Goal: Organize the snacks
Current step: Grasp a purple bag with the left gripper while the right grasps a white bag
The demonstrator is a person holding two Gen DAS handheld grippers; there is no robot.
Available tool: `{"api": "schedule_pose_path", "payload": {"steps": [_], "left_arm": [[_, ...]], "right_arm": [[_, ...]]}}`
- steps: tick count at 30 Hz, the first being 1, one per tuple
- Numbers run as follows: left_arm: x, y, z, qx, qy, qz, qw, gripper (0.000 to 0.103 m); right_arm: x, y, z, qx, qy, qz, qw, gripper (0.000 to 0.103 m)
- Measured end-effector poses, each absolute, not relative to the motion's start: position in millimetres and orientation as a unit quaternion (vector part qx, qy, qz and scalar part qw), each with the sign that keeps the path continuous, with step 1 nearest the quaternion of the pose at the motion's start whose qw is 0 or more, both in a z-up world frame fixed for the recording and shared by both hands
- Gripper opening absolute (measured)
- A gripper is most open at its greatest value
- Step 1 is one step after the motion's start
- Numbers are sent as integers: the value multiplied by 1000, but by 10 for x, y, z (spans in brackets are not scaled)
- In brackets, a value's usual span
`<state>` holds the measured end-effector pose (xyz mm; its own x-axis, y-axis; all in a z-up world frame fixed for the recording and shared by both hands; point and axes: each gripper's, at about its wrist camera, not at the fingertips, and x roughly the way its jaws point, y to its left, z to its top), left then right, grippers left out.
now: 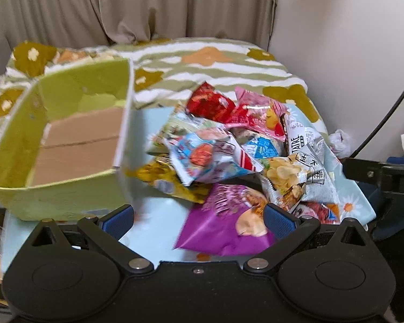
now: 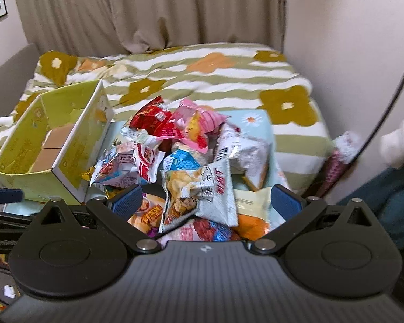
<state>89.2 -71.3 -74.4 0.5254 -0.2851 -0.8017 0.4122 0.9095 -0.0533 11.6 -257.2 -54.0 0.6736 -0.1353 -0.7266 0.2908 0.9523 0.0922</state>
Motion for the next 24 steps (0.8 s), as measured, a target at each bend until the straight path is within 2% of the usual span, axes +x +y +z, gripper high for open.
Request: {"api": "schedule_pose_path", "payload": {"steps": [12,19,23,24], "left_arm": [[1399,-1038,-1496,15,536,-196,821,103],[1464,-1045,-1756,-21,556,-204,805,103],[1445,-1041,-1788,-26,556,-212,803,93],[1442,-1032,-1797,-33,559,-217,800,87]], "right_arm": [[679,-2996,-1177,142,443,-48,884,103],[849,-3073,-1430,159,470,-24,868,103],[908,-3083,-1502,160,476,-13,864,103],[921,-3078,-1516,159,477,-9,864,103]]}}
